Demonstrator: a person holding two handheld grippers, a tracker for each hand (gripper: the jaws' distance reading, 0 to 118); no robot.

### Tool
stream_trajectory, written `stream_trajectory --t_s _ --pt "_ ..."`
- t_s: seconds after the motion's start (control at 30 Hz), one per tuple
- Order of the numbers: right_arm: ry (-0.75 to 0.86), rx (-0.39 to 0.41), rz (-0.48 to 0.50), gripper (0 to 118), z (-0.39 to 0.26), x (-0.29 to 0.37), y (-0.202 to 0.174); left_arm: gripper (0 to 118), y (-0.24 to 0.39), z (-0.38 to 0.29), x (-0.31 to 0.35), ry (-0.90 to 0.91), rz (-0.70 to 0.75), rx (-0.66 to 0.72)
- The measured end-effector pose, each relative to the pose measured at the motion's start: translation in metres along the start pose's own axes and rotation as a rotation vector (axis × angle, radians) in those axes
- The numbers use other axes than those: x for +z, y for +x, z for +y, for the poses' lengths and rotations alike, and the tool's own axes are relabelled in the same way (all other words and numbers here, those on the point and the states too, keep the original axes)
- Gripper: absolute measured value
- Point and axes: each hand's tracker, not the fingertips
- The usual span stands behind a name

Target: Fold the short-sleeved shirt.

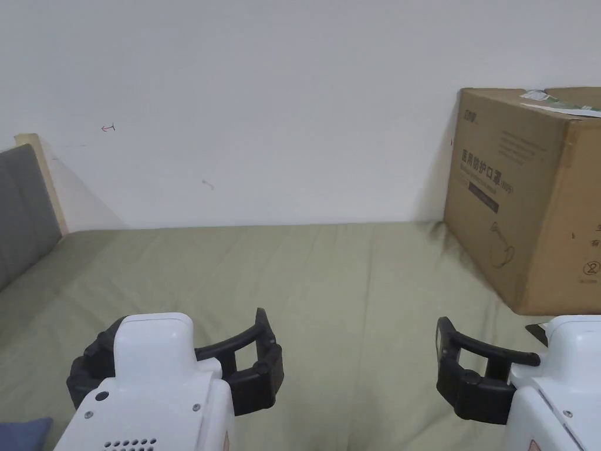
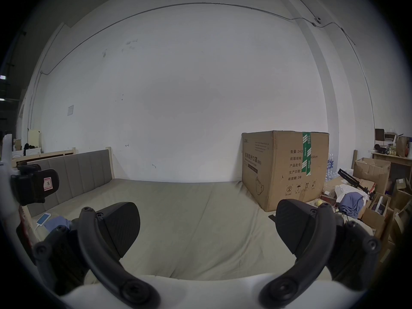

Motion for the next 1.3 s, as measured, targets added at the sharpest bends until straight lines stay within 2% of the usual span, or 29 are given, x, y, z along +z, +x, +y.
stream_trajectory --t_s 0.53,0.8,1.03,1.3 --pt "-0.044 -0.018 0.002 118 -0.004 -0.003 -0.002 117 -0.001 -0.002 -0.003 -0.067 -0.013 0.015" --pt "-0.051 -0.017 0.013 118 -0.005 -0.003 -0.004 117 0.005 -0.006 -0.005 -0.116 -0.096 -0.007" --pt "-0.055 -0.003 0.021 118 -0.004 -0.003 -0.007 118 0.016 -0.004 -0.004 -0.090 -0.025 -0.062" --pt "-0.051 -0.015 0.032 118 -0.004 -0.003 -0.007 117 0.009 0.001 0.000 -0.055 -0.016 -0.021"
